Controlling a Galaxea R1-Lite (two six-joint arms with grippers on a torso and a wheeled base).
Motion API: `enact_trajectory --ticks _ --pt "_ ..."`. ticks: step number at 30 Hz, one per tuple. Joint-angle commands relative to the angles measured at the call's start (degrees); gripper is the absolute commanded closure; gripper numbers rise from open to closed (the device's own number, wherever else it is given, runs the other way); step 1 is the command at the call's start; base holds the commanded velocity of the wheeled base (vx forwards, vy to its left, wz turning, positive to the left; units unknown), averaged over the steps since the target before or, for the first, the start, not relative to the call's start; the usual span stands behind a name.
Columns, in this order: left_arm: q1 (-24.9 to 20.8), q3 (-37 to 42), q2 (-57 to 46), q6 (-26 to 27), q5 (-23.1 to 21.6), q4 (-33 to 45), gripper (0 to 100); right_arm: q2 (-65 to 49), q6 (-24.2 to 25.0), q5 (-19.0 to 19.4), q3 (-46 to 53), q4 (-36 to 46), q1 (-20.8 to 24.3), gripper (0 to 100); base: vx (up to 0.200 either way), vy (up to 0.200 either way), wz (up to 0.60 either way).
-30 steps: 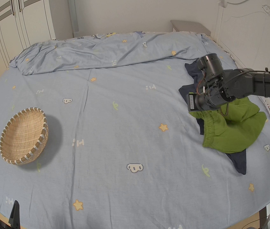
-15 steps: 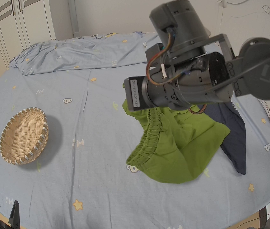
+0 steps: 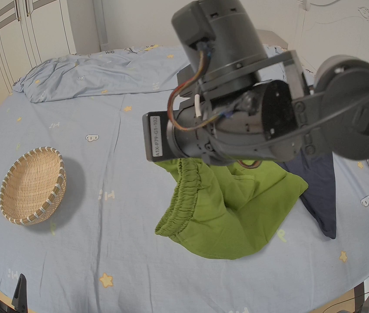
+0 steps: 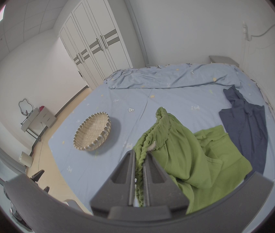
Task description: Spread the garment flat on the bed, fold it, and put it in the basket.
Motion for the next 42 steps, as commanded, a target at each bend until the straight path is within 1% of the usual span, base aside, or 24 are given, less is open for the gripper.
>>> enact_trajectory --ticks 1,4,10,11,20,27,28,29,30,32,33,34,35,36,38,39,41,42 --pt "0.0 1.0 -0.9 0.0 0.0 -0.1 0 7.2 0.7 -0.6 -1.0 -7.2 -0.7 100 0.0 0.0 0.0" --pt "0.0 1.0 -0.9 0.0 0.0 -0.1 0 9.8 1.5 -0.8 -1.8 -11.5 -1.0 100 0.0 0.0 0.0" --pt "0.0 1.0 -0.9 0.0 0.0 -0.1 0 12.7 1.2 -0.8 -2.6 -11.8 -2.3 100 0.0 0.0 0.0" --pt "0.0 1.0 -0.9 0.0 0.0 -0.1 0 13.1 1.0 -0.8 -2.5 -11.8 -2.7 0 0.0 0.0 0.0" --pt "0.0 1.0 -0.9 0.0 0.0 -0.1 0 13.7 -1.3 -0.7 -1.5 -11.7 -4.4 0 0.0 0.0 0.0" --pt "0.0 1.0 -0.9 0.0 0.0 -0.1 0 12.3 -0.7 -0.7 -0.1 -11.1 -5.6 0 0.0 0.0 0.0" --pt "0.0 1.0 -0.9 0.0 -0.1 0.0 0 6.2 -0.4 0.1 5.1 -10.1 -7.9 0 0.0 0.0 0.0" --pt "0.0 1.0 -0.9 0.0 -0.1 -0.1 0 5.4 -0.3 0.4 6.1 -10.1 -8.4 0 0.0 0.0 0.0" --pt "0.0 1.0 -0.9 0.0 -0.1 -0.1 0 2.5 -0.2 1.5 9.3 -10.1 -9.9 0 0.0 0.0 0.0" --pt "0.0 1.0 -0.9 0.0 -0.1 -0.1 0 1.8 -0.1 1.7 10.0 -10.1 -10.2 0 0.0 0.0 0.0" --pt "0.0 1.0 -0.9 0.0 -0.2 0.0 0 -3.9 1.2 6.7 17.4 -10.1 -13.0 0 0.0 0.0 0.0" --pt "0.0 1.0 -0.9 0.0 -0.2 0.0 0 -5.8 2.2 8.5 19.8 -10.1 -14.1 0 0.0 0.0 0.0" --pt "0.0 1.0 -0.9 0.0 -0.2 0.0 0 -5.8 2.2 8.5 19.8 -10.1 -14.1 0 0.0 0.0 0.0" --pt "0.0 1.0 -0.9 0.0 -0.2 0.0 0 -8.4 4.0 10.6 23.2 -10.0 -16.0 0 0.0 0.0 0.0" --pt "0.0 1.0 -0.9 0.0 -0.2 0.0 0 -8.4 4.0 10.6 23.2 -10.0 -16.0 0 0.0 0.0 0.0" --pt "-0.1 1.0 -0.9 0.1 -0.2 0.0 0 -11.0 5.8 12.4 27.9 -9.3 -19.1 0 0.0 0.0 0.0" --pt "0.0 1.0 -0.9 0.1 -0.1 0.0 0 -12.0 6.0 12.4 31.0 -9.4 -20.9 0 0.0 0.0 0.0" --pt "0.0 1.0 -0.9 0.1 -0.1 0.0 0 -12.0 6.0 12.4 31.0 -9.4 -20.9 0 0.0 0.0 0.0"
